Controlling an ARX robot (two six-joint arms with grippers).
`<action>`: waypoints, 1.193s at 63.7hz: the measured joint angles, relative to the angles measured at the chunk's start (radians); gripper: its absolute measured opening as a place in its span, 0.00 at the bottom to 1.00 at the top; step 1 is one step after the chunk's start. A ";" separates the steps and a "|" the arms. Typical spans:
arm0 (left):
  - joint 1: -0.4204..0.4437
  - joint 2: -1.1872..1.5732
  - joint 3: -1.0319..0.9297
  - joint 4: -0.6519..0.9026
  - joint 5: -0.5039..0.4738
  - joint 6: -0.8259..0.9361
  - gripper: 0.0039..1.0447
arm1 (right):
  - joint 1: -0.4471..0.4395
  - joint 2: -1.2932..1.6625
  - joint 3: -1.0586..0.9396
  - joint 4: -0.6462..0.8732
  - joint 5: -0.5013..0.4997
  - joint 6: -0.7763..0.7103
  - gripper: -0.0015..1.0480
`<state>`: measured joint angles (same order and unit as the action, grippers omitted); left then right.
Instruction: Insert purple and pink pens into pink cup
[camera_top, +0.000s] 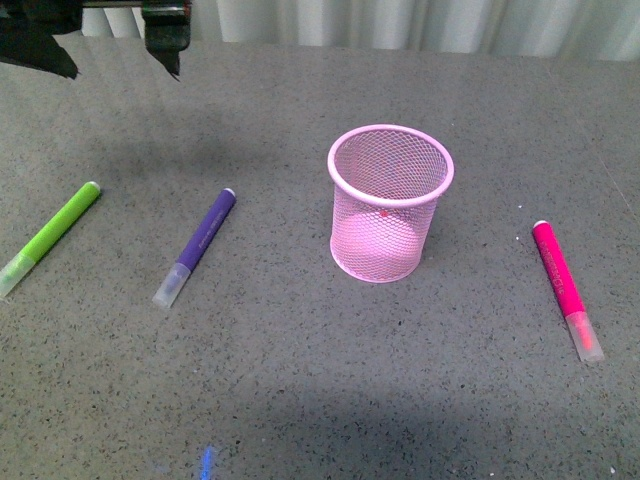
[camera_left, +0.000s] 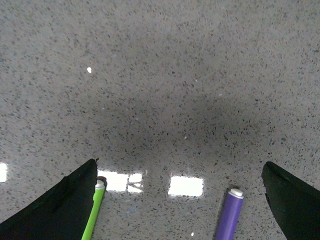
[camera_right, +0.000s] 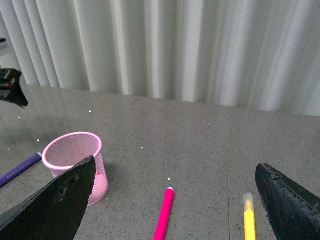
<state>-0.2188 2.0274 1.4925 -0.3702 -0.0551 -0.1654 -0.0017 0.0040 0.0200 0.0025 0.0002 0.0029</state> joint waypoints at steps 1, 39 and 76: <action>-0.003 0.003 0.001 -0.001 0.000 -0.002 0.93 | 0.000 0.000 0.000 0.000 0.000 0.000 0.93; -0.092 0.124 0.026 -0.003 0.003 -0.111 0.93 | 0.000 0.000 0.000 0.000 0.000 0.000 0.93; -0.108 0.153 0.024 -0.010 0.015 -0.146 0.93 | 0.000 0.000 0.000 0.000 0.000 0.000 0.93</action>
<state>-0.3267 2.1803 1.5169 -0.3801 -0.0399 -0.3115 -0.0017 0.0040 0.0200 0.0025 0.0002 0.0029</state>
